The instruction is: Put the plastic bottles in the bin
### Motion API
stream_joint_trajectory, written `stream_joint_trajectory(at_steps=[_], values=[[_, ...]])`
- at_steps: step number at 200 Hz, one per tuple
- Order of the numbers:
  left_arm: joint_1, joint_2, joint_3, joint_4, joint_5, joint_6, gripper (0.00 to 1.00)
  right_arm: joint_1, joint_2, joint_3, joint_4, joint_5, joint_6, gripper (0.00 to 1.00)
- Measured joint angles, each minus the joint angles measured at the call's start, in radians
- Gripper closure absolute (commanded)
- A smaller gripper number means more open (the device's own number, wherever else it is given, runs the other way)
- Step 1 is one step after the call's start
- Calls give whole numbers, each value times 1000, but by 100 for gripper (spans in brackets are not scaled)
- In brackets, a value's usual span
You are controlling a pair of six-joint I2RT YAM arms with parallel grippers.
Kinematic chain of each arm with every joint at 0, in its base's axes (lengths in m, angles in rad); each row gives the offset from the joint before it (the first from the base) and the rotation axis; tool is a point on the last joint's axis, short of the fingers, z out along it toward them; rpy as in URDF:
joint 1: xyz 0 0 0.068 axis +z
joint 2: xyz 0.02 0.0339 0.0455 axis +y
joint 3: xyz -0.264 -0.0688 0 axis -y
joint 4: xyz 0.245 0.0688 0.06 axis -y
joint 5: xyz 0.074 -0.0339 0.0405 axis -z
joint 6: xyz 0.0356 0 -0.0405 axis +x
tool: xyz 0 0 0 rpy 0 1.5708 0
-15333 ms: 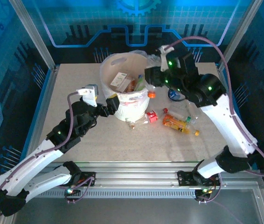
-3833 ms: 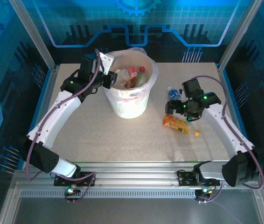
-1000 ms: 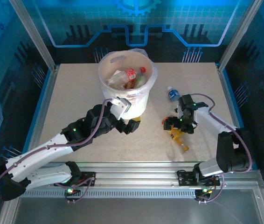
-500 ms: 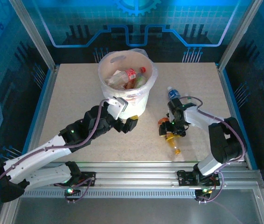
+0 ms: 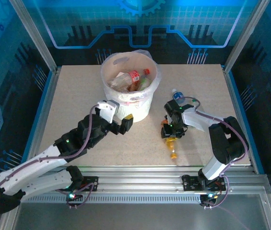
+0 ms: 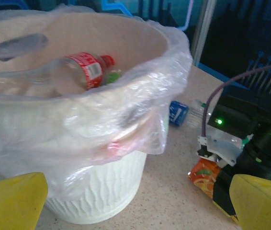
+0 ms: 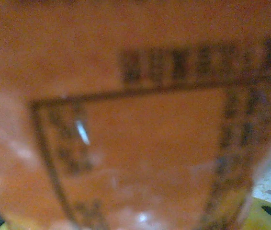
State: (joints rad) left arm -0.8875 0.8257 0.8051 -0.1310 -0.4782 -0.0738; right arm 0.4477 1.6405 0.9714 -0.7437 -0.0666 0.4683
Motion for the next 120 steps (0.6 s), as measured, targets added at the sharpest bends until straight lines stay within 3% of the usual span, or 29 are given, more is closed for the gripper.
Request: stream_joint_trajectory(at_steps=[38,89,120], values=[[0,-84,-58,21,-107,-33,1,12,-109,48,-44,37,22,66],[0,-153,-116,31,-271,-99,1,12,-349,177,-93,51,75,68],[0,-174,-137,15,-338,-143,1,12,-413,312,-101,16,94,69]])
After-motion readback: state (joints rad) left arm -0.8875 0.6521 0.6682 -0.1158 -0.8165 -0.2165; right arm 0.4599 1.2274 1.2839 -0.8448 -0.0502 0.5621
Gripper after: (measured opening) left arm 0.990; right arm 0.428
